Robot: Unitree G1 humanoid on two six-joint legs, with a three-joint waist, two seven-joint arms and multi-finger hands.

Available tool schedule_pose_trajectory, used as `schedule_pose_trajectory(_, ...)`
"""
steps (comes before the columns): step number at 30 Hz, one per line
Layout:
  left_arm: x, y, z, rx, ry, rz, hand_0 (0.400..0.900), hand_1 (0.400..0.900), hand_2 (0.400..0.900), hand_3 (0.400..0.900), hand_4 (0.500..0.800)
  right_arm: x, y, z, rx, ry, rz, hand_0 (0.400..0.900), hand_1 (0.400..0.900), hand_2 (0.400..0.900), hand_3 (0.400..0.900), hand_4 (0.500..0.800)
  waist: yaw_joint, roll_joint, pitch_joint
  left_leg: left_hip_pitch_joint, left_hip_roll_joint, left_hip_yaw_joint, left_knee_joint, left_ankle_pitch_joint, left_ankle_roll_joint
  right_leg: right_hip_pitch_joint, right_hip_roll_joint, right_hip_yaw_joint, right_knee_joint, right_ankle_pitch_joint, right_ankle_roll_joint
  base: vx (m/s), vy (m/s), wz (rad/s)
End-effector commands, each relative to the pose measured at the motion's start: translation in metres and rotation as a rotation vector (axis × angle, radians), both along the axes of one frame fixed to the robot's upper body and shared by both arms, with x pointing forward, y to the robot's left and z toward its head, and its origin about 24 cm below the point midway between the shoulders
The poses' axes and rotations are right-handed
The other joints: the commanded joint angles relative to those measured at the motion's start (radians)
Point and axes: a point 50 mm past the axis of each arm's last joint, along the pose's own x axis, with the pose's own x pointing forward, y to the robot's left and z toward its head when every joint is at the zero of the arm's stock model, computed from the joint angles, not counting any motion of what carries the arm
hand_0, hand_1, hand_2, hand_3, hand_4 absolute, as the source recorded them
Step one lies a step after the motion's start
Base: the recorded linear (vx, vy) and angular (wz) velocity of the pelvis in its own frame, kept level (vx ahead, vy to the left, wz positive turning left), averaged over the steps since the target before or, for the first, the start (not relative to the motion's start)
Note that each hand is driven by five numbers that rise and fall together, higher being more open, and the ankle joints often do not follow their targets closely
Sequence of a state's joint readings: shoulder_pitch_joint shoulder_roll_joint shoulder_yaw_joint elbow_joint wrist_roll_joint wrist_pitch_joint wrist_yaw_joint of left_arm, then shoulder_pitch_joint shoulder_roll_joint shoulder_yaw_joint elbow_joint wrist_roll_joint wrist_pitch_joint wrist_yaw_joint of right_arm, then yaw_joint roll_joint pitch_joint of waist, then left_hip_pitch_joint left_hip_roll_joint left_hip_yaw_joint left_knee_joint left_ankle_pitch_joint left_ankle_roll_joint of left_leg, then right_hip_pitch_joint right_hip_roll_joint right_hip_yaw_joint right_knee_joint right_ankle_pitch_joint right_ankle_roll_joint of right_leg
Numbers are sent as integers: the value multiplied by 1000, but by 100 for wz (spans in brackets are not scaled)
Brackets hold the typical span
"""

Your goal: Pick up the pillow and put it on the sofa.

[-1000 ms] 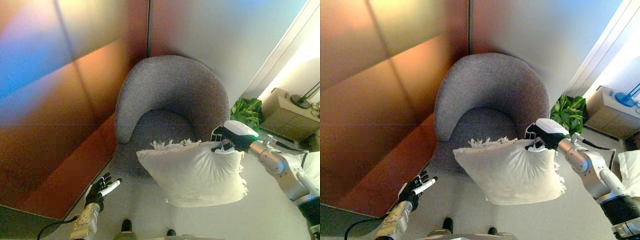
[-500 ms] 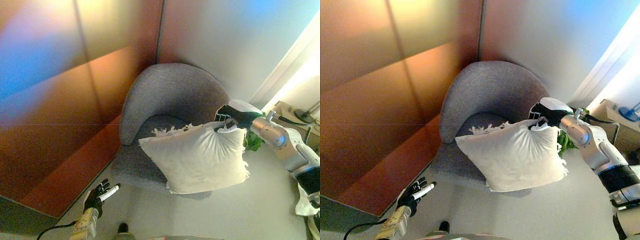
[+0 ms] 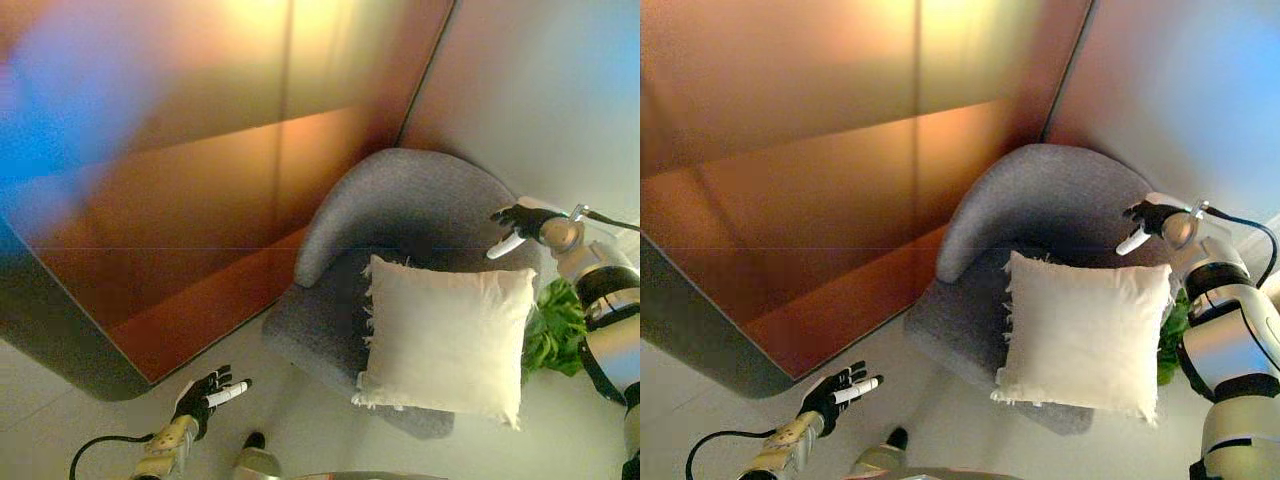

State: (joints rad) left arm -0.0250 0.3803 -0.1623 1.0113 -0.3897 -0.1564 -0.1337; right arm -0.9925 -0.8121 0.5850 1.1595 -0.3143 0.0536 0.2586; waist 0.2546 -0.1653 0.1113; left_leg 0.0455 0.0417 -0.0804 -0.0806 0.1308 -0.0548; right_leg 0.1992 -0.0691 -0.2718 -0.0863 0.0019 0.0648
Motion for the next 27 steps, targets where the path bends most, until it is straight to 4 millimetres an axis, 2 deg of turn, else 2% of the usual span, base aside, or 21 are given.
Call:
schedule_pose_trajectory(1,38,-9,21,1,-145,-139,900,900,900,900,800,11,-6,89,-98,-272,-8,900,900,900,900,800,3,-15,-52,42,-19,16,-5,-128,10,-35,0,-8,70,-15,23,9,20,-6)
schedule_pose_trajectory(5,35,-10,19,-6,-144,-141,900,900,900,900,800,10,-3,89,-73,-309,17,900,900,900,900,800,-13,-5,-52,56,-22,22,-4,-133,13,-31,-3,3,75,-17,22,8,24,-13)
schedule_pose_trajectory(8,34,-11,19,-16,-145,-141,900,900,900,900,800,10,1,89,14,-356,38,900,900,900,900,800,-28,1,-53,60,-22,35,-1,-137,15,-33,-3,16,79,-19,23,-13,21,-17)
schedule_pose_trajectory(11,36,-12,19,-24,-147,-134,900,900,900,900,800,8,5,75,133,-359,54,900,900,900,900,800,-48,8,-50,62,-19,47,2,-142,16,-39,-3,30,87,-23,24,-50,15,-16)
schedule_pose_trajectory(14,36,-15,19,-40,-152,-120,900,900,900,900,800,2,12,44,258,-354,69,900,900,900,900,800,-73,15,-47,67,-17,56,1,-147,17,-42,-3,46,89,-25,23,-63,14,-18)
schedule_pose_trajectory(17,35,-19,17,-58,-162,-102,900,900,900,900,800,-9,26,1,399,-365,70,900,900,900,900,800,-101,28,-41,67,-15,69,1,-150,18,-49,-3,67,88,-22,23,-83,21,-22)
schedule_pose_trajectory(18,34,-22,16,-70,-165,-90,900,900,900,900,800,-16,37,-23,474,-367,65,900,900,900,900,800,-118,36,-38,68,-14,75,1,-153,19,-53,-3,77,90,-22,24,-53,16,-16)
schedule_pose_trajectory(19,33,-22,16,-69,-163,-92,900,900,900,900,800,-17,38,-26,491,-366,58,900,900,900,900,800,-119,36,-38,69,-14,77,1,-154,19,-53,-3,79,90,-22,24,-61,24,-19)
schedule_pose_trajectory(22,27,-32,11,-91,-164,-63,900,900,900,900,800,-60,61,-97,646,-356,3,900,900,900,900,800,-161,63,-35,72,-11,101,2,-159,25,-65,-6,104,96,-23,28,-57,43,-23)
schedule_pose_trajectory(24,23,-37,8,-97,-163,-57,900,900,900,900,800,-76,69,-118,720,-352,-51,900,900,900,900,800,-176,71,-36,74,-11,111,4,-161,28,-70,-7,114,100,-24,29,-47,38,-16)
schedule_pose_trajectory(27,17,-43,4,-105,-162,-35,900,900,900,900,800,-108,88,-159,817,-329,-142,900,900,900,900,800,-208,87,-36,81,-12,131,5,-169,31,-75,-6,134,103,-29,30,-45,39,-16)
